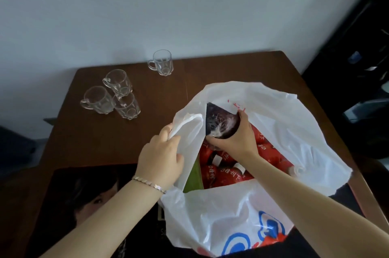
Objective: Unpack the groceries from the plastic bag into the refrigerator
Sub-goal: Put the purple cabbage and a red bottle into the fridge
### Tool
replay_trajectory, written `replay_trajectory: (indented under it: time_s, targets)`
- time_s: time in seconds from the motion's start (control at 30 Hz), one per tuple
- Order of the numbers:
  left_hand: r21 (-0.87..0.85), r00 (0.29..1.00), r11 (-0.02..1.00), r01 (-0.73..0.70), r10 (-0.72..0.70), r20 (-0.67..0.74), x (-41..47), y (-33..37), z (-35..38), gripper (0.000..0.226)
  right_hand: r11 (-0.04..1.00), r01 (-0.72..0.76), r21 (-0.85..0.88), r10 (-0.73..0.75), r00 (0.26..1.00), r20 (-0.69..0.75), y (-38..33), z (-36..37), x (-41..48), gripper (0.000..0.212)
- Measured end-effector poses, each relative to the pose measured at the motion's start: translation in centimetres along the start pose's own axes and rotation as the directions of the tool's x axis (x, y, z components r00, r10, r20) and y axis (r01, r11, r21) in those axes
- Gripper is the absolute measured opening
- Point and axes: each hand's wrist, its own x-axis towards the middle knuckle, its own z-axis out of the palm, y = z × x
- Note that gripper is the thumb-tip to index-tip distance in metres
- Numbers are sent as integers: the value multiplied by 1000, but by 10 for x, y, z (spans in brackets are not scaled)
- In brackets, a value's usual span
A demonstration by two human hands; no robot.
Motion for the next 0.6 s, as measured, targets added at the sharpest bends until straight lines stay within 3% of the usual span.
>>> replay_trajectory:
  time_s: [0.13, 0.2, 0.27, 0.3, 0.33, 0.37, 0.4, 0.47, 0.6]
  targets:
    - [-71, 951, 973, -219, 196, -241, -8, 2, 9, 26, 985, 8, 170, -6, 1000, -9, 11, -42, -61, 102]
    - [-131, 865, 915, -381, 303, -401, -16, 11, 10, 17, 966, 8, 259, -4, 1000, -14, 19, -61, -92, 97]
    - [-205, 785, 824, -528, 382, -487, -23, 28, 8, 23, 952, 5, 305, -8, 1000, 8, 32, -70, -115, 96]
    - [-277, 789, 778, -563, 407, -459, -26, 39, 7, 28, 953, 9, 302, -20, 999, 30, 38, -72, -123, 99]
    - [-393, 839, 748, -536, 417, -349, -29, 51, 4, 34, 958, 8, 288, -26, 998, 58, 43, -72, -131, 104]
    - [-508, 895, 743, -434, 418, -153, -30, 63, 2, 42, 960, 5, 279, -30, 996, 87, 46, -72, -137, 110]
    - [-573, 906, 762, -303, 416, 74, -31, 73, 5, 53, 962, -3, 273, -28, 994, 109, 48, -71, -143, 113]
    - [-586, 842, 805, -89, 375, 388, -27, 83, 19, 69, 962, -9, 273, -25, 992, 121, 51, -73, -149, 114]
    - [-631, 840, 776, 20, 329, 431, -31, 87, 35, 65, 949, -73, 306, 39, 992, 117, 48, -79, -158, 107]
